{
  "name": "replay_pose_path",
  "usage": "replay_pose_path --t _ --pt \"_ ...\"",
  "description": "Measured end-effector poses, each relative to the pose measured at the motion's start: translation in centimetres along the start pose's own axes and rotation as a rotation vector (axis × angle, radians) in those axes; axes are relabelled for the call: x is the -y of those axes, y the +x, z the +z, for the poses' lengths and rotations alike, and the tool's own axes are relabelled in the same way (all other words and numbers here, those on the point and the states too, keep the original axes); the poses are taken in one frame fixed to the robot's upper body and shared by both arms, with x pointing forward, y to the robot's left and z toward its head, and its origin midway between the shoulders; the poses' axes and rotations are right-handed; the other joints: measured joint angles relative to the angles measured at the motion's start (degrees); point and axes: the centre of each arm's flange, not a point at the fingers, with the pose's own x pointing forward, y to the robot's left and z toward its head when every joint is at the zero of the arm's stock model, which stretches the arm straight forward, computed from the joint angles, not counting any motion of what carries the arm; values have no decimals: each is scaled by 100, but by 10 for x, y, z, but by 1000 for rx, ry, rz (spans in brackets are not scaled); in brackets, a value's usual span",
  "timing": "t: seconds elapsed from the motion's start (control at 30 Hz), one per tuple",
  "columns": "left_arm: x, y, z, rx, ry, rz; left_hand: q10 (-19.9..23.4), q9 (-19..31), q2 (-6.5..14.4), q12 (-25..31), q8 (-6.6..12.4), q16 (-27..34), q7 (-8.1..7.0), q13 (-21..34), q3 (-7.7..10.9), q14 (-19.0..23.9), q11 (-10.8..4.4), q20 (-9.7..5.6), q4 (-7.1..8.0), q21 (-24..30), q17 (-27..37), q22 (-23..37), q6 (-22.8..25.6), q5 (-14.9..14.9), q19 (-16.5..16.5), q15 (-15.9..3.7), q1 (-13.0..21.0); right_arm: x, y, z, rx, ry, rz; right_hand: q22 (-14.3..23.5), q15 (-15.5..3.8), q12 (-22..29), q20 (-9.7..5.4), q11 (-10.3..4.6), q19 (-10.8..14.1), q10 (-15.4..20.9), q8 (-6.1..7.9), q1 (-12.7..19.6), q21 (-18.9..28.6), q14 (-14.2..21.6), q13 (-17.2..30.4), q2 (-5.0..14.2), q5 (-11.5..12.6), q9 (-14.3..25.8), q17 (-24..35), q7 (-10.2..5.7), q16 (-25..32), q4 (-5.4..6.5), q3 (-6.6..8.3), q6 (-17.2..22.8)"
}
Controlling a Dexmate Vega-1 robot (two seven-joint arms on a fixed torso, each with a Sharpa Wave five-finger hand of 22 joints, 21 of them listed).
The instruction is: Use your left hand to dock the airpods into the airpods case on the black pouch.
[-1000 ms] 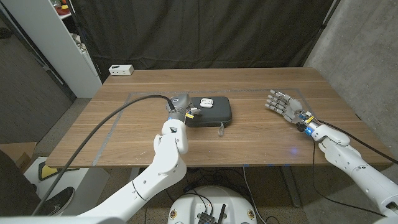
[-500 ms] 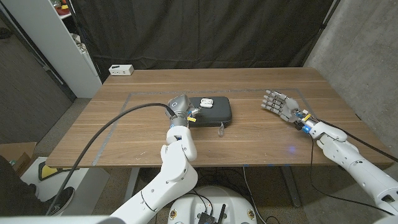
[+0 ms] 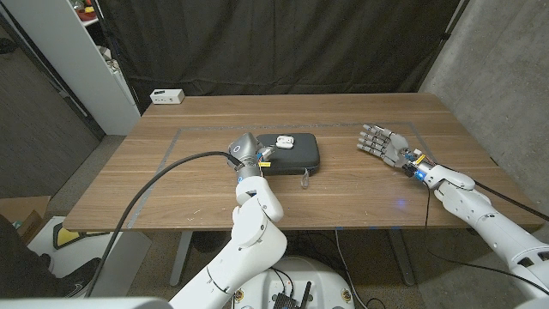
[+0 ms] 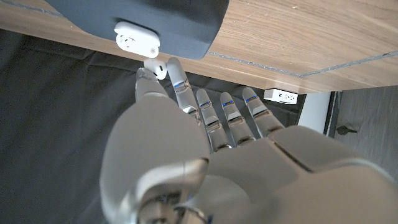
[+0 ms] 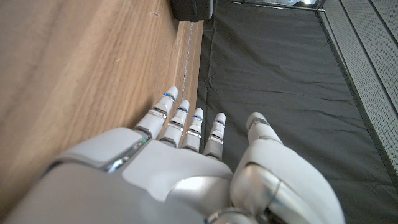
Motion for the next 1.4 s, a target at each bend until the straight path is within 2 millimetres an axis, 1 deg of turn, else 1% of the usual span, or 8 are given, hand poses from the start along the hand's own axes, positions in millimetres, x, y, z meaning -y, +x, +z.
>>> replay_pose_path --t 0.27,0.37,0.5,0.53,0.77,0.8,1.03,1.4 --pt "1 0 2 -29 -58 12 29 31 53 0 -18 0 32 27 16 21 30 9 -16 0 8 0 29 -56 9 21 53 4 7 -1 -3 16 -3 0 0 0 0 0 0 0 0 0 0 0 0 0 0 0 0 0 0 0 0 0" --pt "-1 3 6 -42 -95 24 50 58 53 0 -18 0 32 27 16 73 9 9 -16 0 17 0 29 -77 9 8 53 5 9 -2 -6 20 6 0 0 0 0 0 0 0 0 0 0 0 0 0 0 -1 0 0 0 0 0 0" --pt "1 3 7 -54 -116 25 88 59 53 0 28 0 54 27 46 73 29 39 -46 0 4 0 50 -119 39 8 53 7 10 -3 -8 25 4 0 0 0 0 0 0 0 0 0 0 0 0 0 0 -1 0 0 0 0 0 0" --pt "0 7 11 -58 -123 30 88 59 53 0 28 0 54 27 46 73 29 39 -46 0 0 0 50 -120 39 8 53 6 10 -3 -9 27 14 0 0 0 0 0 0 0 0 0 0 0 0 0 0 -1 0 0 0 0 0 0" --pt "4 11 14 -78 -118 21 88 59 76 0 28 -25 55 26 62 72 30 39 -62 0 17 0 49 -163 39 9 76 8 9 -7 -13 38 14 0 0 0 0 0 0 0 0 0 0 0 0 0 0 -1 0 0 0 0 0 0" --pt "4 16 18 -67 -109 26 88 59 76 0 28 -25 55 27 62 72 29 39 -62 0 16 0 49 -167 39 9 76 8 8 -7 -13 40 16 0 0 0 0 0 0 0 0 0 0 0 0 0 0 -1 0 0 0 0 0 0" --pt "9 23 22 -59 -93 29 88 58 83 0 28 -24 57 26 87 104 30 39 -87 44 16 28 47 -184 39 -23 83 11 5 -10 -18 52 12 0 0 0 0 0 0 0 0 0 0 0 27 0 0 -1 0 0 0 0 0 0" --pt "16 32 26 -28 -93 62 118 106 90 0 27 -24 66 53 118 195 -1 18 -118 44 16 28 38 -290 60 9 150 17 3 -9 -19 59 3 0 0 0 0 0 0 0 0 0 0 0 30 0 0 -2 0 0 0 -24 24 0"
